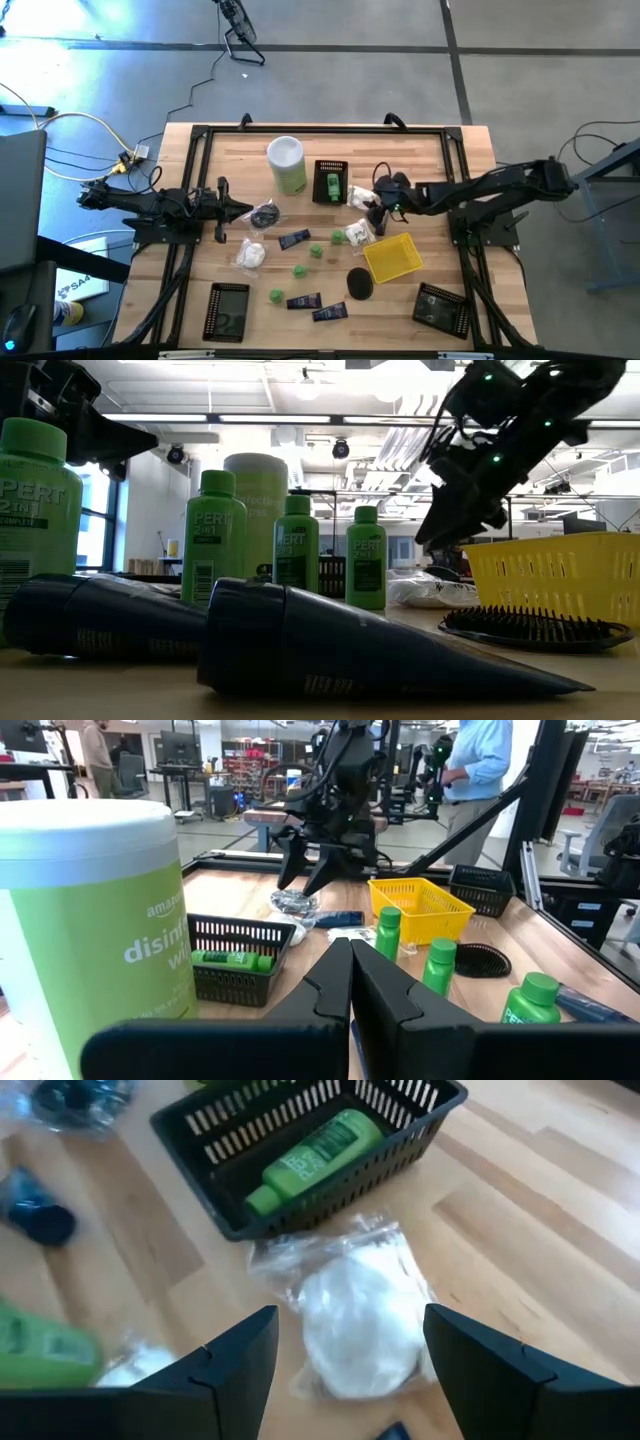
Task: Pick & Place Travel size toiletries
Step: Put the white cotton pack into the bottom right black bin
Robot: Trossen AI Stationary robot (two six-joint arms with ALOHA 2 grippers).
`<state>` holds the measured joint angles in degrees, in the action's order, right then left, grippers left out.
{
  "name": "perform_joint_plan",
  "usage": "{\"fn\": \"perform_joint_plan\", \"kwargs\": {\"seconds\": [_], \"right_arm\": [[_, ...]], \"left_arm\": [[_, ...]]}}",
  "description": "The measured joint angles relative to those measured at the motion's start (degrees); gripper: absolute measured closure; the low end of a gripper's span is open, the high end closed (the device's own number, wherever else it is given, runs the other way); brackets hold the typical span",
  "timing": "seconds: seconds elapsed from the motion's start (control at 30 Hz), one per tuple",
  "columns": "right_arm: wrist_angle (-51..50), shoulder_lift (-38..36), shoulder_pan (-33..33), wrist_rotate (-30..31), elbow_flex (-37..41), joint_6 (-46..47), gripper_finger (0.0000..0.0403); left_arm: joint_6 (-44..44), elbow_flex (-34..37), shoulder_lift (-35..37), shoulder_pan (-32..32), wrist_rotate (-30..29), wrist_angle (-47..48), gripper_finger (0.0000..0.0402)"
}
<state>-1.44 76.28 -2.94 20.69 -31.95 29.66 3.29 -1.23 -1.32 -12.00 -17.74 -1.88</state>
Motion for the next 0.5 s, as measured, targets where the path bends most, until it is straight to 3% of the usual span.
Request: {"fn": "perform_joint_plan", "kwargs": {"seconds": [0.23, 0.5], "right_arm": [[-5.94, 6.29, -1.35, 1.93, -5.09, -1.39, 0.016], [-5.95, 12.43, -3.04, 1.23, -5.64, -1.09, 0.0172]], "left_arm": [[0.0, 0.0, 0.0, 0.01, 0.0, -0.01, 0.0399], [0.0, 0.0, 0.0, -0.01, 0.0, -0.03, 0.0399]]}}
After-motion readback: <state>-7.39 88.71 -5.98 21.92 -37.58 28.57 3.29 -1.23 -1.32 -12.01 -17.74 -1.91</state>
